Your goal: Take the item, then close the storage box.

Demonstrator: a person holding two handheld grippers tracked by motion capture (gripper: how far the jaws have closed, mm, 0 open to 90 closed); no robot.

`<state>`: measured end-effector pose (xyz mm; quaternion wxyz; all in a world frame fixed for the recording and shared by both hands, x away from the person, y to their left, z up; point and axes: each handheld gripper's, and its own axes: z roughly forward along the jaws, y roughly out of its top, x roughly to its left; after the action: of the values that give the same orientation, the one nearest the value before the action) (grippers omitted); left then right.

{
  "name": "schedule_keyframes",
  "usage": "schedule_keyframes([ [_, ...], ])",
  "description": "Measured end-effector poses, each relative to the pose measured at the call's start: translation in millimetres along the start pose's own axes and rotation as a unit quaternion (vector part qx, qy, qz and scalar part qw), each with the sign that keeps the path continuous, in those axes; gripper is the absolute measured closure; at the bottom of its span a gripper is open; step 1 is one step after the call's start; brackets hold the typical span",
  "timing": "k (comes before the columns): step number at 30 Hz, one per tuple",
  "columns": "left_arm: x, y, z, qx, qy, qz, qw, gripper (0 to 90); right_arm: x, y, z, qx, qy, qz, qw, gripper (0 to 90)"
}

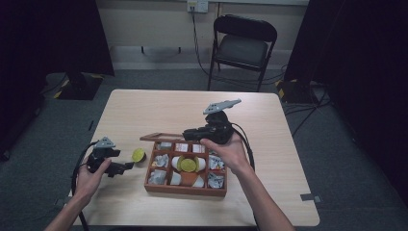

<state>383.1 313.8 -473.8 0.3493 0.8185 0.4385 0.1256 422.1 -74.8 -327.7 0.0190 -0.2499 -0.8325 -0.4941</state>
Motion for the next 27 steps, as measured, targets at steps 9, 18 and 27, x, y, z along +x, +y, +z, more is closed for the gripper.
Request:
schedule_keyframes([
  [9, 1.7, -24.4, 9.1, 0.036, 0.018, 0.001, 0.9992, 16.1, 3.3, -2.1, 0.5, 0.006, -0.003, -0.003, 1.0, 82.4],
  [18, -2.3, -37.9, 16.0, -0.026, 0.047, 0.001, 0.9985, 7.0, 6.2, -4.4, 0.9, 0.009, -0.006, -0.005, 0.9999, 82.4],
  [27, -1.1, -37.0, 16.9, -0.022, 0.044, 0.005, 0.9988, 5.0, 8.7, -7.5, 1.6, 0.012, -0.007, -0.006, 0.9999, 82.3],
])
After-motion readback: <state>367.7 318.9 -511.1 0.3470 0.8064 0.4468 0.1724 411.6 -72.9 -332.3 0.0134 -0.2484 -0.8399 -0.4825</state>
